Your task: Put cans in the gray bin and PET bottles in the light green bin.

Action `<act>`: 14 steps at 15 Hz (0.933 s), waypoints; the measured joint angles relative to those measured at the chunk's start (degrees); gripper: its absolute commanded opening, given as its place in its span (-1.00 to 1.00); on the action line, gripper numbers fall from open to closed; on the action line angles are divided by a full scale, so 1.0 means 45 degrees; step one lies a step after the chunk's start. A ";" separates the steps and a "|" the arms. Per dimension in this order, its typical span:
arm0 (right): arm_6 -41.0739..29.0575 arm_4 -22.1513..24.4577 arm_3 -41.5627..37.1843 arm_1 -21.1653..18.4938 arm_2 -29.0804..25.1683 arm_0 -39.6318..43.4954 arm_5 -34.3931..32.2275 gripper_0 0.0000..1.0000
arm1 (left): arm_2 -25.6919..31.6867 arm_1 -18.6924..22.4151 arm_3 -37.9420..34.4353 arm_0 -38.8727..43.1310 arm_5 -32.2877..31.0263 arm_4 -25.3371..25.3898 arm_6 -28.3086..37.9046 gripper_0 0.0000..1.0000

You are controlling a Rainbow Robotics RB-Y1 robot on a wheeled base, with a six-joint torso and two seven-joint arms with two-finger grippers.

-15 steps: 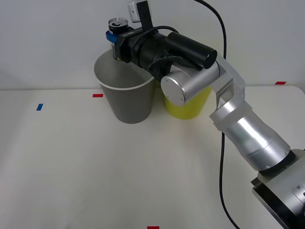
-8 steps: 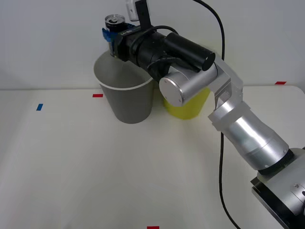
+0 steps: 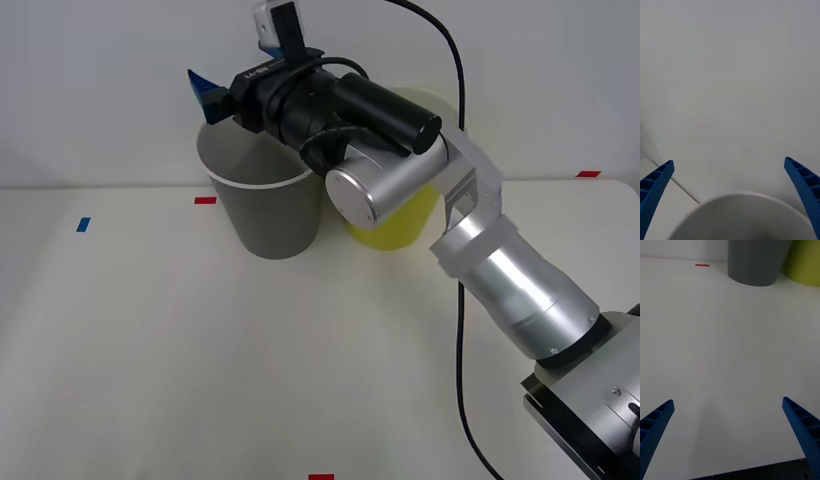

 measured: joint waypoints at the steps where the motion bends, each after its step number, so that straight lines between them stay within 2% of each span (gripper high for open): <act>1: 0.0002 0.0002 -0.0109 -0.0017 0.0002 0.0000 0.0000 1.00 | 0.0000 0.0000 0.0000 0.0000 0.0000 0.0000 0.0000 1.00; 10: -0.0248 -0.0458 -0.2267 -0.1176 -0.0515 0.0063 0.0218 1.00 | 0.0000 0.0000 0.0000 0.0000 0.0000 0.0000 0.0000 1.00; 12: -0.0230 -0.0555 -0.3110 -0.1396 -0.0912 0.0224 0.1700 1.00 | 0.0000 0.0000 0.0000 0.0000 0.0000 0.0000 0.0000 1.00; 14: -0.0271 -0.0971 -0.4814 -0.1736 -0.1537 0.0647 0.3670 1.00 | 0.0000 0.0000 0.0000 0.0000 0.0000 0.0000 0.0000 1.00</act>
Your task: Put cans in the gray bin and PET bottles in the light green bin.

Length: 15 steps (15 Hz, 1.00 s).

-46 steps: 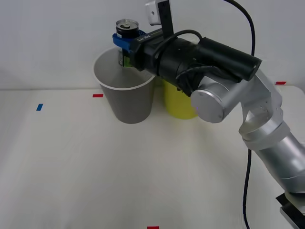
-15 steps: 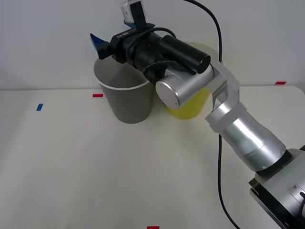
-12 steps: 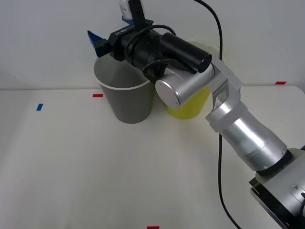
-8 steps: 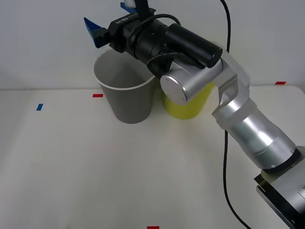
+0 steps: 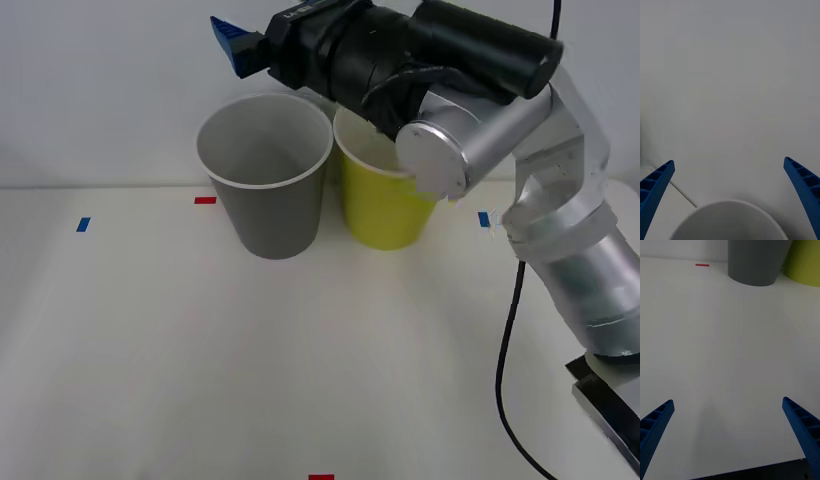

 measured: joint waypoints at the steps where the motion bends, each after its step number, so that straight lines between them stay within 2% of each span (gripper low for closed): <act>1: -0.0017 -0.0405 -0.0957 -0.0281 -0.0359 0.0566 0.0432 1.00 | 0.0000 0.0000 0.0000 0.0000 0.0000 0.0000 0.0000 1.00; 3: -0.0040 -0.0837 -0.2584 -0.0992 -0.0858 0.1990 0.0676 1.00 | 0.0000 0.0000 0.0000 0.0000 0.0000 0.0000 0.0000 1.00; 6: -0.0044 -0.0917 -0.5206 -0.2201 -0.1699 0.4779 0.0751 1.00 | 0.0000 0.0000 0.0000 0.0000 0.0000 0.0000 0.0000 1.00; 9: -0.0086 -0.0918 -0.7461 -0.3075 -0.3093 0.7853 0.0737 1.00 | 0.0000 0.0000 0.0000 0.0000 0.0000 0.0000 0.0000 1.00; 12: -0.0107 -0.0907 -0.9161 -0.3378 -0.4676 1.1033 0.0299 1.00 | 0.0000 -0.0001 0.0000 0.0000 0.0000 0.0000 0.0000 1.00; 15: -0.0051 -0.0661 -0.9753 -0.3100 -0.5611 1.3885 -0.1627 1.00 | 0.0000 0.0000 0.0000 0.0000 0.0000 0.0000 0.0000 1.00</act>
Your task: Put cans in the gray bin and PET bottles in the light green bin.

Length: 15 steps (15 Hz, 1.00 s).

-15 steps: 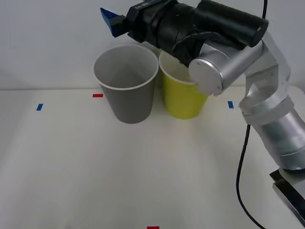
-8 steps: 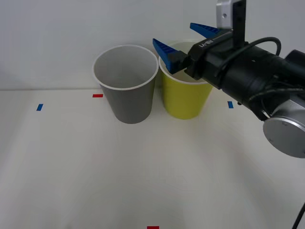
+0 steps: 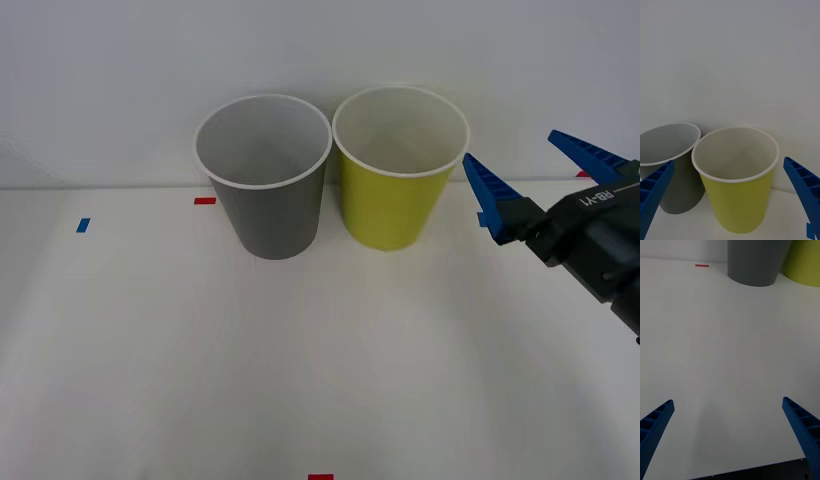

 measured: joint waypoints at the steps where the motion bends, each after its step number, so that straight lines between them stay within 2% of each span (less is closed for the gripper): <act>1: -0.0016 0.0427 -0.0064 0.0170 -0.0198 0.0730 -0.0619 1.00 | 0.0000 0.0000 0.0000 0.0000 0.0000 0.0000 0.0000 1.00; 4: -0.0037 0.1126 -0.0124 0.0796 -0.0780 0.2097 -0.1152 1.00 | 0.0000 0.0000 0.0000 0.0000 0.0000 0.0000 0.0000 1.00; 6: 0.0089 0.1352 -0.0126 0.1701 -0.0944 0.2676 -0.1190 1.00 | 0.0000 0.0000 0.0000 0.0000 0.0000 0.0000 0.0000 1.00; 9: 0.0475 0.2273 -0.0110 0.4040 -0.0481 0.3213 -0.1192 1.00 | 0.0000 0.0000 0.0000 0.0000 0.0000 0.0000 0.0000 1.00; 10: 0.0636 0.2587 -0.0057 0.4509 -0.0288 0.3330 -0.1190 1.00 | 0.0000 0.0000 0.0000 0.0000 0.0000 0.0000 0.0000 1.00; 11: 0.0769 0.2666 0.0032 0.4737 -0.0197 0.3367 -0.1189 1.00 | 0.0000 0.0000 0.0000 0.0000 0.0000 0.0000 0.0000 1.00; 13: 0.0883 0.2760 0.0384 0.4340 -0.0159 0.3382 -0.1363 1.00 | 0.0000 0.0000 0.0000 0.0000 0.0000 0.0000 0.0000 1.00; 15: 0.0852 0.3089 0.1217 0.3867 -0.0022 0.3395 -0.2585 1.00 | 0.0000 0.0000 0.0000 0.0000 0.0000 0.0000 0.0000 1.00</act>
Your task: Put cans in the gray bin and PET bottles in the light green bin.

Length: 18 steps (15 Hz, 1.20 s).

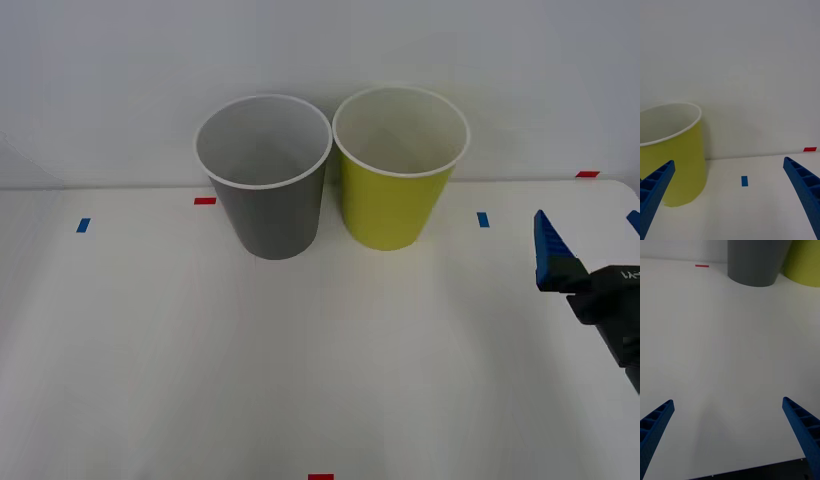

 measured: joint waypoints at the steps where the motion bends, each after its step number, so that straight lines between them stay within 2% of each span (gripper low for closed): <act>1: -0.0045 0.0334 0.0632 -0.0191 0.0140 0.0039 -0.0943 1.00 | 0.0000 0.0000 0.0000 0.0000 0.0000 0.0000 0.0000 1.00; 4: -0.0183 0.1310 0.2530 -0.0471 0.0550 0.0578 -0.3604 1.00 | 0.0000 0.0000 0.0000 0.0000 0.0000 0.0000 0.0000 1.00; 8: -0.0137 0.1621 0.5034 -0.0507 0.1080 0.1741 -0.7161 1.00 | 0.0000 0.0000 0.0000 0.0000 0.0000 0.0000 0.0000 1.00; 11: -0.0037 0.1858 0.5836 -0.0504 0.1220 0.3294 -0.8123 1.00 | 0.0000 0.0000 0.0000 0.0000 0.0000 0.0000 0.0000 1.00; 16: 0.0086 0.2234 0.7681 -0.0472 0.1363 0.3728 -0.9923 1.00 | 0.0000 0.0000 0.0000 0.0000 0.0000 0.0000 0.0000 1.00; 18: 0.0077 0.2390 0.7949 -0.0599 0.1495 0.4060 -1.0198 1.00 | 0.0000 0.0000 0.0000 0.0000 0.0000 0.0000 0.0000 1.00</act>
